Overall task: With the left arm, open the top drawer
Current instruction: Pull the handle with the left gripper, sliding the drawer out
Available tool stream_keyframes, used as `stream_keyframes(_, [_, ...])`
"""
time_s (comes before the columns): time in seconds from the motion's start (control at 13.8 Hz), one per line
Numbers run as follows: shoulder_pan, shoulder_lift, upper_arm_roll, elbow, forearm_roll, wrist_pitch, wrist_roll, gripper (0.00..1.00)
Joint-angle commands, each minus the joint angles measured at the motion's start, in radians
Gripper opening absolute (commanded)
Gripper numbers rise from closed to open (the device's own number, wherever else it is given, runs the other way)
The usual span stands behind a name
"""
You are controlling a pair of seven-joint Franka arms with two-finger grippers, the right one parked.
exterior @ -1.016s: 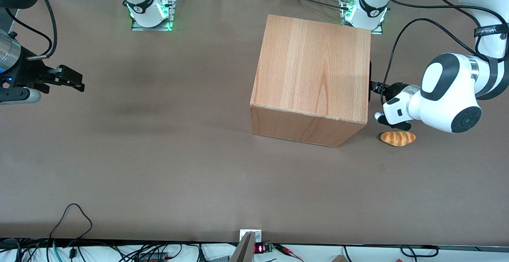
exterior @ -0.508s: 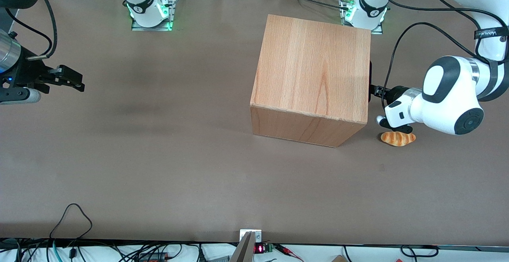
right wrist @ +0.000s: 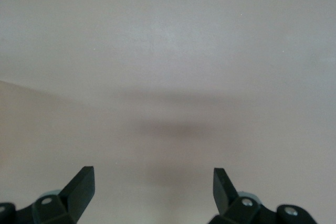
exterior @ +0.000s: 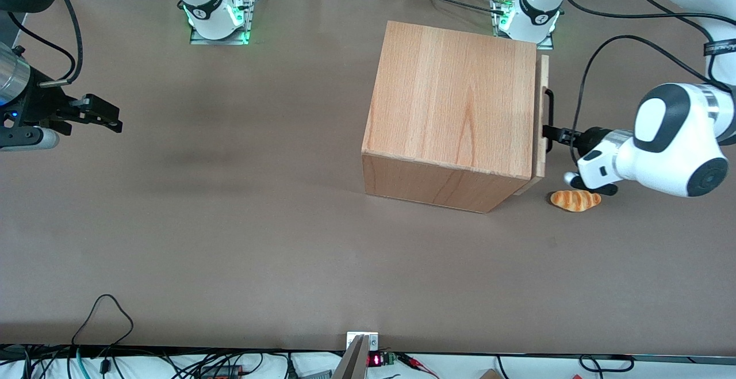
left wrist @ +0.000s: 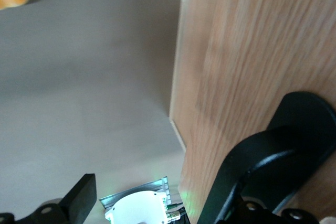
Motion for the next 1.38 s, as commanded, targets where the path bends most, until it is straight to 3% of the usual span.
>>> stream_keyframes(0.0, [0.034,0.035,-0.002,0.045,0.046,0.029,-0.007,1.0])
stream_keyframes(0.44, [0.076,0.035,0.015,0.067,0.12,0.046,-0.009,1.0])
stream_keyframes(0.65, [0.143,0.046,0.018,0.087,0.122,0.046,0.042,1.0])
stream_keyframes(1.31, [0.202,0.055,0.024,0.094,0.135,0.048,0.04,1.0])
